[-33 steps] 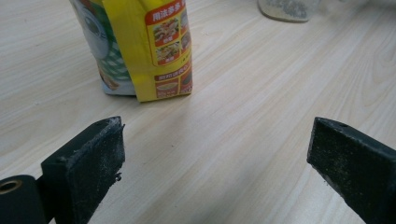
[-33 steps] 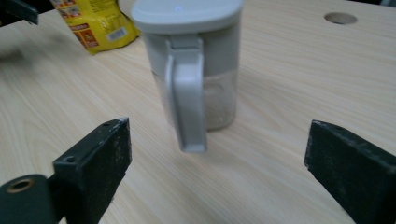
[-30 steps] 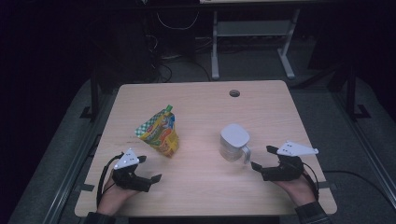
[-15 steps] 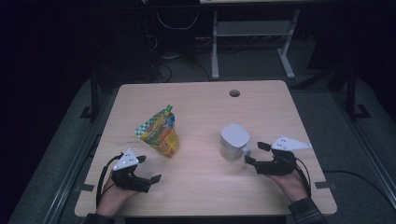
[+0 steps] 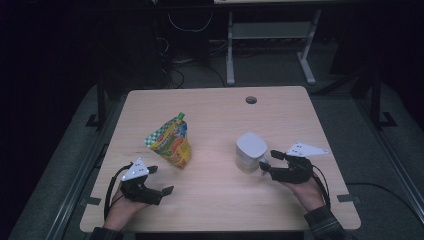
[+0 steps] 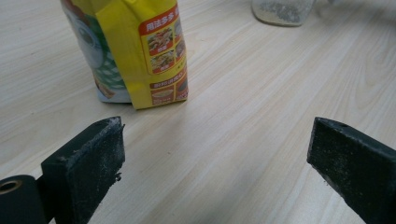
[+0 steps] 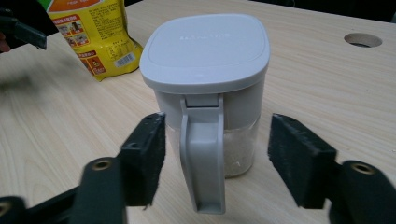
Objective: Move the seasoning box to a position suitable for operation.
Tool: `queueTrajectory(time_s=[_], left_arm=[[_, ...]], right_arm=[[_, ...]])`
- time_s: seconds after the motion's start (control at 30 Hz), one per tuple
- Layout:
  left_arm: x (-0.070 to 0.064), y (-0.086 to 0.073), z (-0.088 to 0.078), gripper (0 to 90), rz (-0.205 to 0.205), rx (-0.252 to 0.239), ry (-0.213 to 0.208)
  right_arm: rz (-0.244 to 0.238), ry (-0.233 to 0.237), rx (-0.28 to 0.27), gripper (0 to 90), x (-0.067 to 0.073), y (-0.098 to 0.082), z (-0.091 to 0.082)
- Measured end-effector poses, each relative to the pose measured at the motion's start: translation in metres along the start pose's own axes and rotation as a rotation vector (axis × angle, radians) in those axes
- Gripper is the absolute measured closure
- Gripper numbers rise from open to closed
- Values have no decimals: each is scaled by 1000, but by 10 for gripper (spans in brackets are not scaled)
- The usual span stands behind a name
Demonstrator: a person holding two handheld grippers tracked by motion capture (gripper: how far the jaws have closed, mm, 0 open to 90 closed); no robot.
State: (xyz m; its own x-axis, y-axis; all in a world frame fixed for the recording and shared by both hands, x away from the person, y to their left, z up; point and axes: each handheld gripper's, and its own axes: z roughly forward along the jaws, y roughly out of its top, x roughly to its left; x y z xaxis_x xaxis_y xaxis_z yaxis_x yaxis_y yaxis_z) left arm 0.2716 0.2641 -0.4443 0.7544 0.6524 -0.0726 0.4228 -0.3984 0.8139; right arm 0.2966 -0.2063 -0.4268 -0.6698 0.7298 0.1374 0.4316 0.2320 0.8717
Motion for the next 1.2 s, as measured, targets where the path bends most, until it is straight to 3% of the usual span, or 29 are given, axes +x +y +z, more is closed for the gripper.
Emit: queueTrajectory(time_s=[0.57, 1.2], left_arm=[[1, 2, 2, 35, 0, -8, -7], [-2, 2, 3, 37, 7, -3, -9]], right_arm=[[-40, -11, 26, 622, 6, 0, 11], [-77, 3, 18, 686, 3, -2, 10]])
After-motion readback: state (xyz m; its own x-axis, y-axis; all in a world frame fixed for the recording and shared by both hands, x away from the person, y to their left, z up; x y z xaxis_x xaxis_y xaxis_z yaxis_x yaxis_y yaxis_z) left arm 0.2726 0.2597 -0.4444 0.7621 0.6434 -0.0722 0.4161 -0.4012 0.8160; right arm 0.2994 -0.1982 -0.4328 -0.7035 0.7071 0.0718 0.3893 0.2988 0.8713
